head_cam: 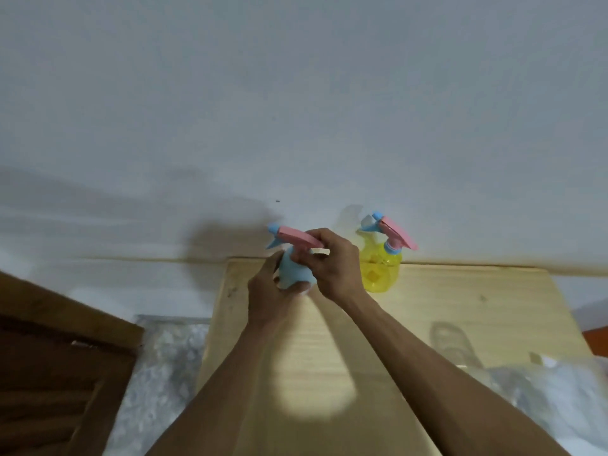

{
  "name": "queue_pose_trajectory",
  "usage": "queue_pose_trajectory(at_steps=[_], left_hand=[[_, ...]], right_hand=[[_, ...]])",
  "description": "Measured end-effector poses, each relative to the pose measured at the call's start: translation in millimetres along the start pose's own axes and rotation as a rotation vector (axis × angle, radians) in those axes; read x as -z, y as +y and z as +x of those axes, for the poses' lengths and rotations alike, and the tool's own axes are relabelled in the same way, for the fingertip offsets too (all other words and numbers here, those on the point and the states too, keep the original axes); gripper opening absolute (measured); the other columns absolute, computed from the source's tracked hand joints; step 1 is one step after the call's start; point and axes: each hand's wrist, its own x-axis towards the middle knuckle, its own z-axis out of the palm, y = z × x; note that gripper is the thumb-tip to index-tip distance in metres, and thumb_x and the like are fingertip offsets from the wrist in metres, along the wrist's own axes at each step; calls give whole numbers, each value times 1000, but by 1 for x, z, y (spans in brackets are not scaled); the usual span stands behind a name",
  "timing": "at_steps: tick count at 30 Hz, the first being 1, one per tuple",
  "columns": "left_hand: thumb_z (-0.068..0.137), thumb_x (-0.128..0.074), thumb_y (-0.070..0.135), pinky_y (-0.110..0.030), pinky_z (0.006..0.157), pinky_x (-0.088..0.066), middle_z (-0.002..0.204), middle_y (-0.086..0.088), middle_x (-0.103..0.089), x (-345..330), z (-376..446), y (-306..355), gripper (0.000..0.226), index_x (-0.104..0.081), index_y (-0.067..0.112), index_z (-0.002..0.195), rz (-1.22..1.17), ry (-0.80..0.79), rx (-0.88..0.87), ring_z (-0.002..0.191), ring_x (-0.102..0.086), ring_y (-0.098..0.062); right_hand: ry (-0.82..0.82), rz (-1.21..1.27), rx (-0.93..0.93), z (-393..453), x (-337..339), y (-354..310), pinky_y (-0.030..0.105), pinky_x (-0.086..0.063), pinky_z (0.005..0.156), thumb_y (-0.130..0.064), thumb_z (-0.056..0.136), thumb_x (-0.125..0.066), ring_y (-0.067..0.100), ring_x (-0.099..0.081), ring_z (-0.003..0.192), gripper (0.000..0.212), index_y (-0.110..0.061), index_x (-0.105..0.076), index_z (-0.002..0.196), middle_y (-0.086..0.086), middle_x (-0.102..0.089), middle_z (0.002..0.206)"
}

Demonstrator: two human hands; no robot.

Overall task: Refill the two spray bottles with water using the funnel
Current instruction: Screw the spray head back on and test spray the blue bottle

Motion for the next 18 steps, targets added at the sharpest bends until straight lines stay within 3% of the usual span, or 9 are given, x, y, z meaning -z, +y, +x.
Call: queue_pose_trajectory(at_steps=[3, 5, 8, 13, 18], left_hand=[[67, -89, 36, -39, 85, -59, 116, 7, -71, -7, 16, -15, 70, -59, 26, 130, 7, -6, 11, 107, -67, -9], [64, -88, 40, -42, 85, -59, 117, 5, -71, -11, 21, -22, 75, -58, 25, 131, -18, -3, 30, 107, -68, -12], [60, -85, 46, -42, 87, -59, 117, 1, -70, -18, 25, -29, 80, -58, 19, 130, -58, 12, 62, 107, -68, -17], [66, -91, 27, -20, 83, -56, 117, 2, -69, -22, 28, -31, 72, -58, 15, 130, -3, 11, 53, 106, -67, -15], [64, -91, 21, -32, 85, -60, 115, 3, -70, -21, 27, -33, 74, -58, 17, 129, -13, 18, 81, 105, -68, -15]], right_hand=[[-21, 8, -46, 14, -6, 13, 30, -59, 74, -13, 75, -87, 9, -65, 78, 28, -16, -74, 100, -8, -72, 84], [-26, 9, -61, 18, -9, 19, 24, -56, 72, -13, 75, -87, 13, -66, 80, 28, -16, -74, 100, -7, -72, 85], [-35, 5, -62, 21, -14, 25, 32, -60, 77, -10, 76, -86, 21, -70, 85, 30, -15, -74, 102, -2, -74, 88], [-30, -18, -57, 25, -20, 32, 37, -61, 79, -10, 75, -87, 16, -68, 85, 32, -16, -75, 105, -8, -72, 88], [-33, -38, -65, 25, -25, 31, 38, -61, 81, -11, 77, -86, 17, -68, 85, 32, -16, -74, 106, -10, -71, 89]])
